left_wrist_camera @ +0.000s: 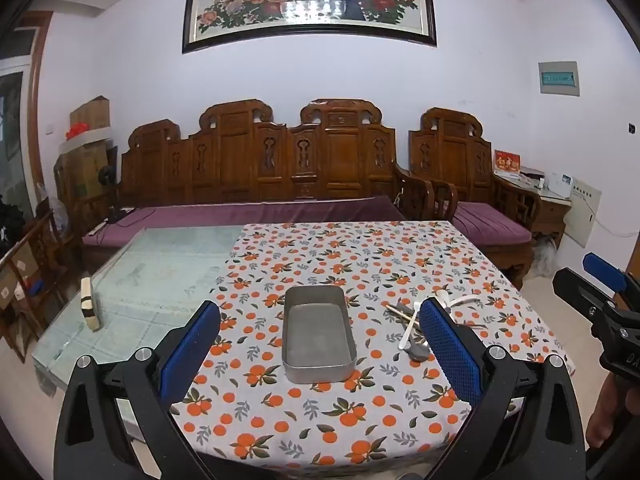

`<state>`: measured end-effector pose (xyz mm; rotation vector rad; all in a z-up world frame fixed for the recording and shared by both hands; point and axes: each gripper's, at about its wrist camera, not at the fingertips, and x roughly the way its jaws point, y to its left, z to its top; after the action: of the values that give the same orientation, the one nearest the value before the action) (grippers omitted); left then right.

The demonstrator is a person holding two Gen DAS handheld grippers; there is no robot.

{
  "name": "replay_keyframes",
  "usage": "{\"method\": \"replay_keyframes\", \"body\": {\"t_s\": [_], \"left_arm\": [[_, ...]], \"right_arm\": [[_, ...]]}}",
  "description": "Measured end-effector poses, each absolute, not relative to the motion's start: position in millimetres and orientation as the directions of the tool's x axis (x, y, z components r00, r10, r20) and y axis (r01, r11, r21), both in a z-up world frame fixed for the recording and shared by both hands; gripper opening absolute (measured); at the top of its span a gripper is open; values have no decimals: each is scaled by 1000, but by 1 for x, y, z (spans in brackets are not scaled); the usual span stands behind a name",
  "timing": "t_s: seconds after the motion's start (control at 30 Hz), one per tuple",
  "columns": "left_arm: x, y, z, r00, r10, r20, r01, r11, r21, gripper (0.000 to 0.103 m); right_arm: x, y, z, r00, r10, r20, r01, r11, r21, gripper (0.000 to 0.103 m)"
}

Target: Organize utensils

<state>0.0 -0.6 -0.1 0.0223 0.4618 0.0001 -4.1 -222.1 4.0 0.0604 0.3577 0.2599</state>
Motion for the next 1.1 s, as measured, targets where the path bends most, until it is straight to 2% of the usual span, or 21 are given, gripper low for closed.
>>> {"method": "replay_keyframes", "body": {"t_s": [1.1], "left_arm": [[-3,-1,5,904,-1,-428,5,1000,8,96]], "right_arm": [[-5,-224,5,905,255,-339,-236,967,99,100]]}}
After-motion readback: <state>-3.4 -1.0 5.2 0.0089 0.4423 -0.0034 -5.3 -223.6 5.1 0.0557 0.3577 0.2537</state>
